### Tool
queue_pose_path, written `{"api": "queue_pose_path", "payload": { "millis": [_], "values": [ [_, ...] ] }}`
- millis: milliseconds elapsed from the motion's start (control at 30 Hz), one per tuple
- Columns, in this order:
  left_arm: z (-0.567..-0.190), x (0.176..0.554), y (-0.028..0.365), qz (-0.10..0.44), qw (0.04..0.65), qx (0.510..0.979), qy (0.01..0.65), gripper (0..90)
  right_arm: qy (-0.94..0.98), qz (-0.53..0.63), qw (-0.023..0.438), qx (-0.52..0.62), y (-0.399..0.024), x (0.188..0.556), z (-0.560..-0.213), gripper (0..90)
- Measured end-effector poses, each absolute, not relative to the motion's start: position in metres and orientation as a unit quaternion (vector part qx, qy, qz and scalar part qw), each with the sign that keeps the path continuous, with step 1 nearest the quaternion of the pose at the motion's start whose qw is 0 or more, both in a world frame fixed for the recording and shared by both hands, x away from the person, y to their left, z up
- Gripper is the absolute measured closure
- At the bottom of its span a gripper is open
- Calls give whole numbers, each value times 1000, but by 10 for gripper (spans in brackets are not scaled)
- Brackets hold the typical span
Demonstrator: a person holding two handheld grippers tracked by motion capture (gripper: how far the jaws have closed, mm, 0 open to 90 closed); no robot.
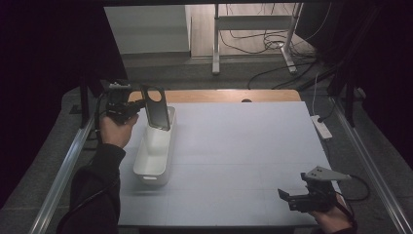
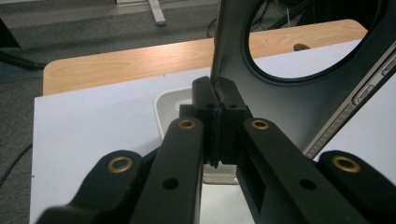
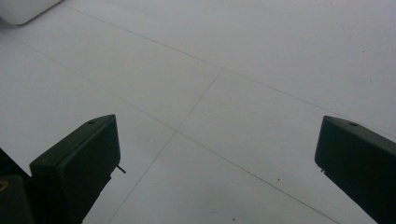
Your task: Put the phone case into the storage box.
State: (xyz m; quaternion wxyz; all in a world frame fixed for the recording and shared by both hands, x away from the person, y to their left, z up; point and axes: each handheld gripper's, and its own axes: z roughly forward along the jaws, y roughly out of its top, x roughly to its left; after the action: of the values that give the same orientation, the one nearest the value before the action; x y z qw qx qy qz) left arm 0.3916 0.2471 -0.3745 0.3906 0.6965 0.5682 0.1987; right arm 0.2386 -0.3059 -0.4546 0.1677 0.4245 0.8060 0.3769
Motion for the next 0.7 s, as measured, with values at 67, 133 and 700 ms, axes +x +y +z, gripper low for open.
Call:
{"api": "queue_pose_path", "payload": {
  "millis": [67,133,700],
  "values": [
    [-377,395,248,197,392,694,570,890,807,375,168,424,-305,239,-455,4],
    [-378,398,247,200,390,693,572,889,808,374,167,424,-305,239,-455,5],
    [-390,418,247,210,386,679,588,889,813,373,159,417,-304,240,-456,9]
  ]
}}
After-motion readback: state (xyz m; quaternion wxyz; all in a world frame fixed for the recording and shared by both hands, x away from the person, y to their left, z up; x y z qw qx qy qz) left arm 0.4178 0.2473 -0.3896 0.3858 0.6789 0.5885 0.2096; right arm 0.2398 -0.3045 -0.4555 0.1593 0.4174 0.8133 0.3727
